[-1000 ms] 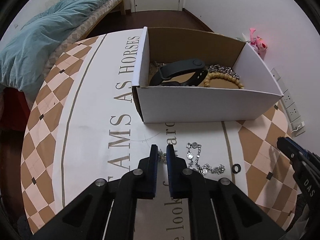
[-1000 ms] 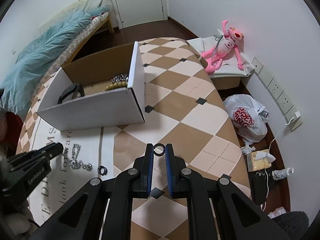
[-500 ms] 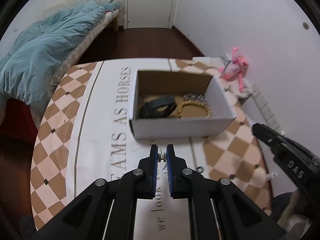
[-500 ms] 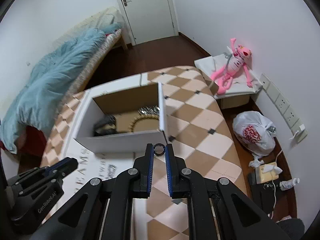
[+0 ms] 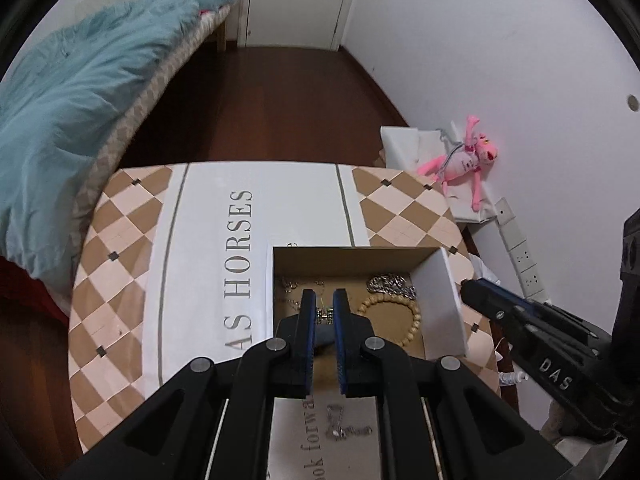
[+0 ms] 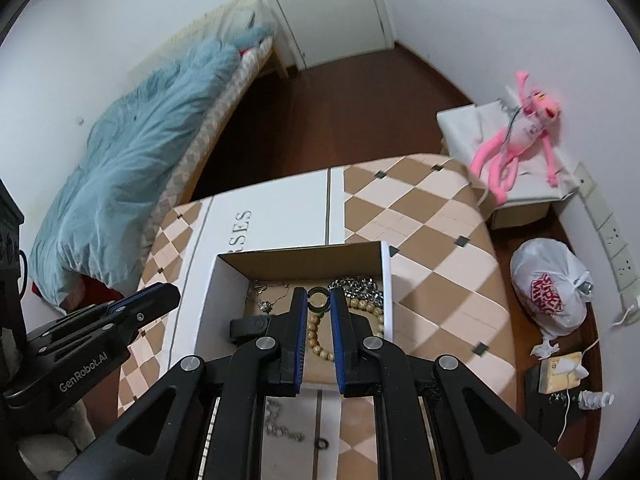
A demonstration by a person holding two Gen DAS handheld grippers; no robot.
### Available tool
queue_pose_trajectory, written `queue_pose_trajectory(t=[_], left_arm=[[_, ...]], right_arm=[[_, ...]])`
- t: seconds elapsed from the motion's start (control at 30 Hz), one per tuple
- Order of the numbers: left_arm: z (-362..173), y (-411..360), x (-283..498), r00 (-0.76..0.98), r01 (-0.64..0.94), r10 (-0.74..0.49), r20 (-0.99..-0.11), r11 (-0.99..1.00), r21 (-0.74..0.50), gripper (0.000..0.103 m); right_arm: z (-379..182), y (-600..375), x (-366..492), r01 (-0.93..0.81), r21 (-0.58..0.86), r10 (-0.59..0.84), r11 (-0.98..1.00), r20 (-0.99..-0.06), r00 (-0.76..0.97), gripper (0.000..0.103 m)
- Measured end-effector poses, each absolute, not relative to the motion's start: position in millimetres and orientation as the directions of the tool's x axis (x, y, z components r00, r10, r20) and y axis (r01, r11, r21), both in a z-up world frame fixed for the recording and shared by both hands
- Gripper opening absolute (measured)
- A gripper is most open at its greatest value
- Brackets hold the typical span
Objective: Organize jewelry
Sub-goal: 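Lower the black ring and silver piece into the box and open both grippers, then grasp the second black ring with the right gripper while the left gripper grasps the silver chain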
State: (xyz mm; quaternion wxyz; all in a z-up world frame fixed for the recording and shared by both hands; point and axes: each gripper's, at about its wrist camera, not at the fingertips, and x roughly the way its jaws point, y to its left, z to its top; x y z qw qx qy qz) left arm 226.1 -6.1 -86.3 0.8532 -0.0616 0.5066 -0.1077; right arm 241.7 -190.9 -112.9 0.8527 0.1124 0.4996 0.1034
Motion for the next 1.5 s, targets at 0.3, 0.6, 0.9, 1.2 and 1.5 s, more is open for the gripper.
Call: queue_pose_trajectory(t=[0.3, 0.6, 0.9, 1.2, 1.5], left_arm=[[-112, -13, 263, 0.314, 0.099, -0.256, -0.914, 0.967, -0.236, 0.009], [-101, -7, 265, 0.372, 0.082, -0.16, -0.914, 0.987, -0.14, 0.077], [-107, 0, 239, 0.418, 0.038, -0.045, -0.907, 0.999, -0.032, 0.098], [-112, 0, 208, 0.435, 0.004, 0.009, -0.9, 1.0, 0.011, 0.098], [-72, 2, 174, 0.519, 0.009, 0.002, -0.855, 1.0, 0.008, 0.098]], right_arm=[[-154, -189, 292, -0.063, 0.3, 0.305, 0.952, -0.913, 0.271, 0.015], [-135, -198, 289, -0.065, 0.242, 0.25, 0.968, -0.91, 0.331, 0.041], [-125, -204, 261, -0.035, 0.043, 0.053, 0.998, -0.915, 0.4, 0.09], [-133, -197, 226, -0.021, -0.026, -0.016, 0.999, -0.918, 0.396, 0.096], [-88, -197, 188, -0.014, 0.002, 0.008, 1.0, -0.871, 0.491, 0.096]])
